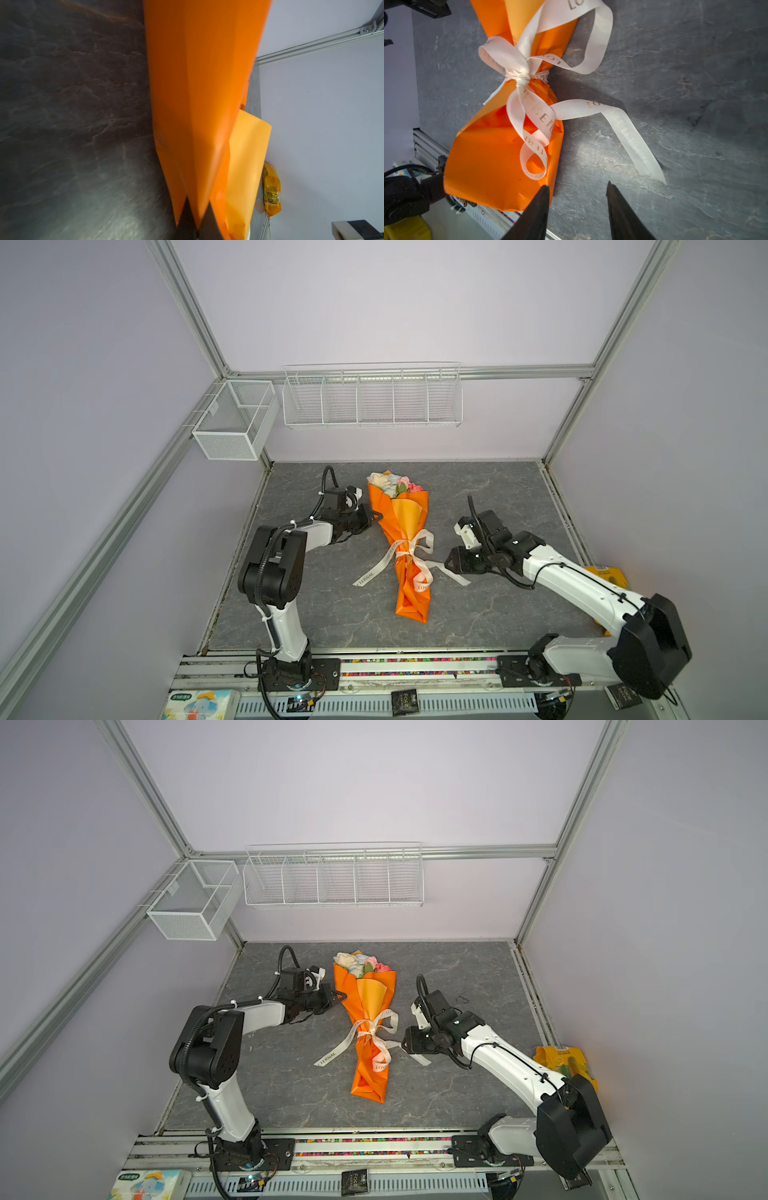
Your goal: Tie the bouquet of fake flowers
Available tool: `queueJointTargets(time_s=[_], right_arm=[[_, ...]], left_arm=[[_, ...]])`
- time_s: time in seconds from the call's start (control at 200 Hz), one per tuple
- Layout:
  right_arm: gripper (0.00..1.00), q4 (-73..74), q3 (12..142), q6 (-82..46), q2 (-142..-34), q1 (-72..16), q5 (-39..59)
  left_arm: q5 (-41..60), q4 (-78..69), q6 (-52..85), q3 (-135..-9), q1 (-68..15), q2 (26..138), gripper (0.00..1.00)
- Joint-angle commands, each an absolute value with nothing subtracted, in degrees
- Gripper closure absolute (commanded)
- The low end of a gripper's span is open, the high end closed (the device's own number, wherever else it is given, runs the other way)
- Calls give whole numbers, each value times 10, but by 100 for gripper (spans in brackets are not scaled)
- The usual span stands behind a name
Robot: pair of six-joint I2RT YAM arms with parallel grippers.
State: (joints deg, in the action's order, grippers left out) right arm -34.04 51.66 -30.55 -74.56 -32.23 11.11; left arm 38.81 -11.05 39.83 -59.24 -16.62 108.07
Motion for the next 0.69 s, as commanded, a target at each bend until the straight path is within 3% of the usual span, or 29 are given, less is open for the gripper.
queueJointTargets(time_s=[0.0, 0.045, 0.065, 0.13, 0.225, 0.315, 0.485, 0.53, 0.58, 0.69], right_arm=[[49, -283, 508, -336, -734, -302, 125], [47, -253, 507, -329, -739, -300, 162], [47, -239, 507, -328, -744, -301, 177], [47, -226, 509, -325, -767, -301, 212], [47, -239, 512, -334, -781, -301, 171], [47, -280, 520, -339, -776, -292, 78], [45, -338, 528, -290, -678, -266, -163], [38, -340, 529, -264, -644, -263, -251], [23, -324, 522, -236, -610, -259, -340], [1, -190, 450, -144, -581, -241, -486]], left_arm=[[377, -111, 401, -600, -178, 1096, 96], [371, -113, 402, -591, -176, 1088, 95], [365, -103, 399, -589, -176, 1083, 90], [341, -60, 376, -587, -176, 1059, 57], [299, 0, 337, -576, -176, 1003, 44], [255, 61, 298, -565, -175, 938, 0], [139, 142, 246, -513, -173, 778, 0], [94, 152, 240, -493, -171, 726, 0], [27, 157, 241, -469, -168, 675, 0], [-117, 113, 217, -391, -156, 568, 1]])
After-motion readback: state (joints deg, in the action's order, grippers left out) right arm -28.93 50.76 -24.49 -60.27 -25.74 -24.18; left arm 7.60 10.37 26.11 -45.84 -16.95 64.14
